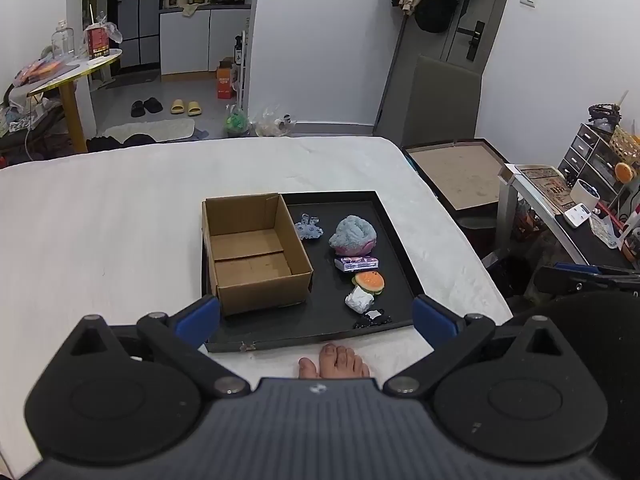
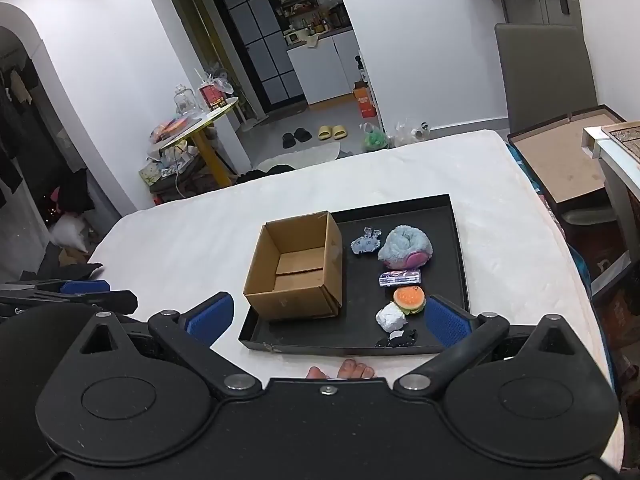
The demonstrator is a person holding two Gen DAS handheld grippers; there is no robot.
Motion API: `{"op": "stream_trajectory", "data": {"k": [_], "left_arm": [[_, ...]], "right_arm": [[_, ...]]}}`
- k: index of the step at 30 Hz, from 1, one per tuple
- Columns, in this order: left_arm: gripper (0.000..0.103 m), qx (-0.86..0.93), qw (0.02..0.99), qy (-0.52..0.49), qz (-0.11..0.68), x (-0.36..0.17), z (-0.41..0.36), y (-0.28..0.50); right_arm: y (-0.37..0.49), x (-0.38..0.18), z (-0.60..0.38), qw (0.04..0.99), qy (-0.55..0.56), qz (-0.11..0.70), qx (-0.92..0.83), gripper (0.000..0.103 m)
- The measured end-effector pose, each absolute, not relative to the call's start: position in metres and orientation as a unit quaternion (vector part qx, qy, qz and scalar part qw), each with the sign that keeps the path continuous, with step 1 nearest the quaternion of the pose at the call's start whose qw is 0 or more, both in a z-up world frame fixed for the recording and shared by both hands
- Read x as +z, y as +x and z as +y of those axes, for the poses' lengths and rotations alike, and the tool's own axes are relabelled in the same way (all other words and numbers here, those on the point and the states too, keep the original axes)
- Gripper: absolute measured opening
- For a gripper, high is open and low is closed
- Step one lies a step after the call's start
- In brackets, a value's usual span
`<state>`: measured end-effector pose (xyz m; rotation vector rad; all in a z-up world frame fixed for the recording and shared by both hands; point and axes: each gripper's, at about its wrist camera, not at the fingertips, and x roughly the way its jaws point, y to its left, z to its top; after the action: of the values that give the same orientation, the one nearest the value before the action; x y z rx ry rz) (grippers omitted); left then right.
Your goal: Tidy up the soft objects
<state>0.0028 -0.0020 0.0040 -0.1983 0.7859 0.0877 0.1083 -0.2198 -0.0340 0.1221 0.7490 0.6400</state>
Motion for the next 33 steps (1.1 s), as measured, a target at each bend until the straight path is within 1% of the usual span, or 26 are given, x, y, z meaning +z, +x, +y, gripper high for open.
{"op": "stream_trajectory", "data": {"k": [33], "left_arm": [[0.101, 0.040, 0.918, -0.102, 0.381, 0.0047, -0.0030, 0.0001]], "right_arm": [[0.1113, -0.0323, -0.2182, 0.877, 0.050, 0.369, 0.303, 0.103]]}}
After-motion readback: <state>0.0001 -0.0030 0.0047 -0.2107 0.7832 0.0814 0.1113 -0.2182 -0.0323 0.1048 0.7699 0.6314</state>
